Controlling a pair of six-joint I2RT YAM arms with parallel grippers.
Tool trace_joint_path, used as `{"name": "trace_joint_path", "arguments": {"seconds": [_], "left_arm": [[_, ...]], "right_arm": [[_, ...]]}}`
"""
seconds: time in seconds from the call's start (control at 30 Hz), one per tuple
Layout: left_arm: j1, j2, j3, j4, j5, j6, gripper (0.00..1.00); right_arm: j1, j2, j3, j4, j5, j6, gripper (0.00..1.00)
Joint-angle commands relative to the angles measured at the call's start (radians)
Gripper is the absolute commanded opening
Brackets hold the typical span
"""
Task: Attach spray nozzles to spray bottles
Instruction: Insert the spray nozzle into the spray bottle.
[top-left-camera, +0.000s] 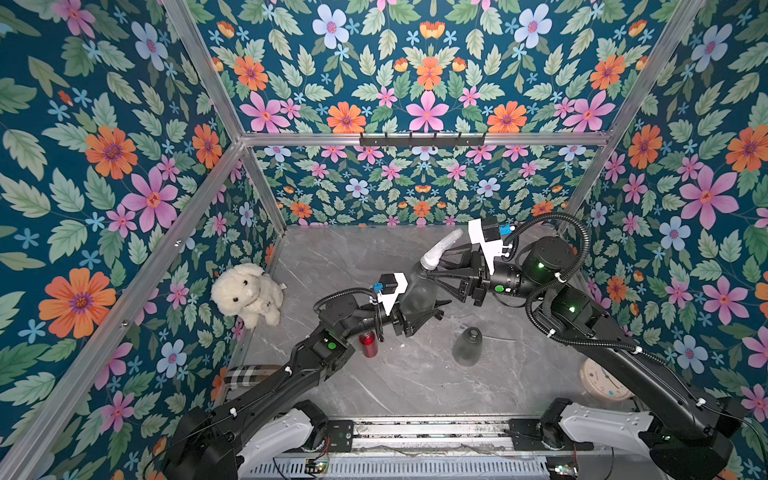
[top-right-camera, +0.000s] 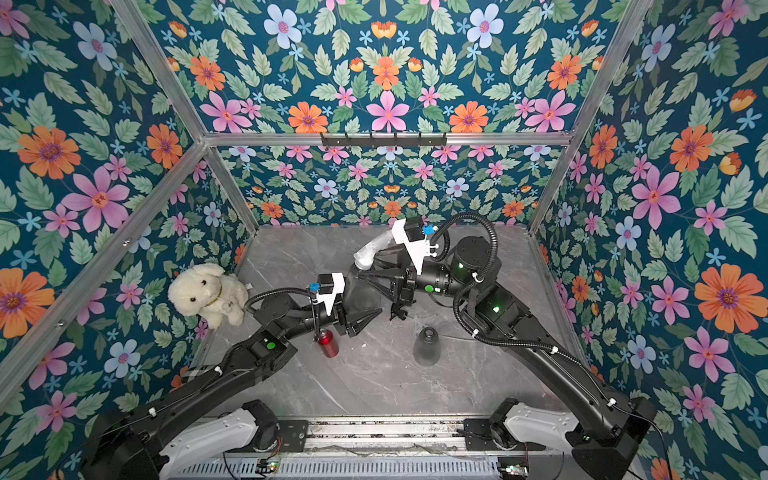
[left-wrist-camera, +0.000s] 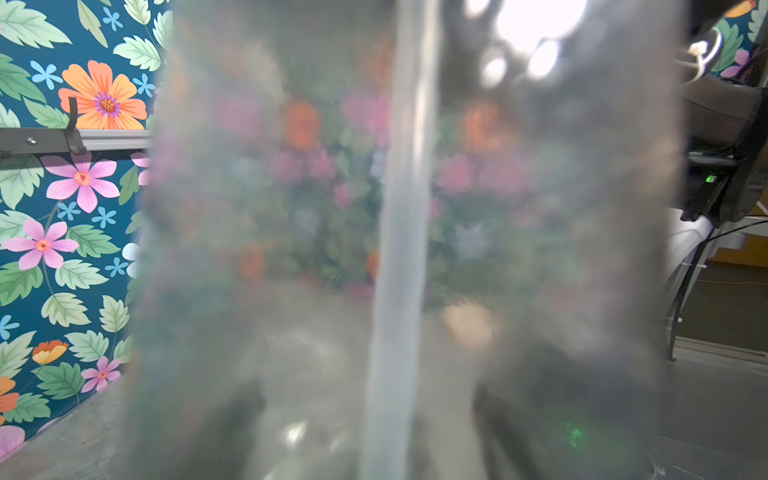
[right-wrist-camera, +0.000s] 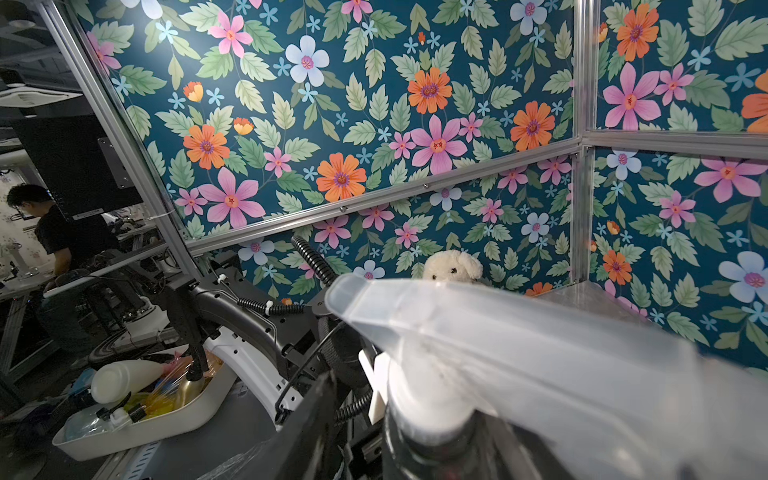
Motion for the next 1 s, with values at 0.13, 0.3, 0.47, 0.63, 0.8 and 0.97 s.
{"name": "trace_joint_path", "arguments": {"seconds": [0.13, 0.3, 0.47, 0.63, 0.8, 0.97], "left_arm": [[0.002, 0.0, 0.006, -0.009, -0.044, 0.009, 0.0], [0.002, 0.006, 0.014, -0.023, -0.039, 0.015, 0.0], [0.002, 0.011, 0.027, -0.047, -0.043, 0.03, 0.0], [0.002, 0.006, 0.028, -0.047, -0.046, 0.035, 0.0], [0.002, 0.002, 0.032, -0.047, -0.038, 0.035, 0.0], [0.002, -0.011, 0.016, -0.047, -0.066, 0.048, 0.0]], "right_arm": [[0.002, -0.011, 0.02, 0.005, -0.07, 0.004, 0.55], [0.002, -0.007, 0.056, -0.046, -0.049, 0.013, 0.55], [0.014, 0.011, 0.118, -0.164, 0.023, -0.035, 0.49], [0.046, 0.028, 0.152, -0.247, 0.07, -0.088, 0.48], [0.048, 0.027, 0.147, -0.264, 0.122, -0.098, 0.47], [0.053, 0.006, 0.129, -0.239, 0.092, -0.092, 0.48]]}}
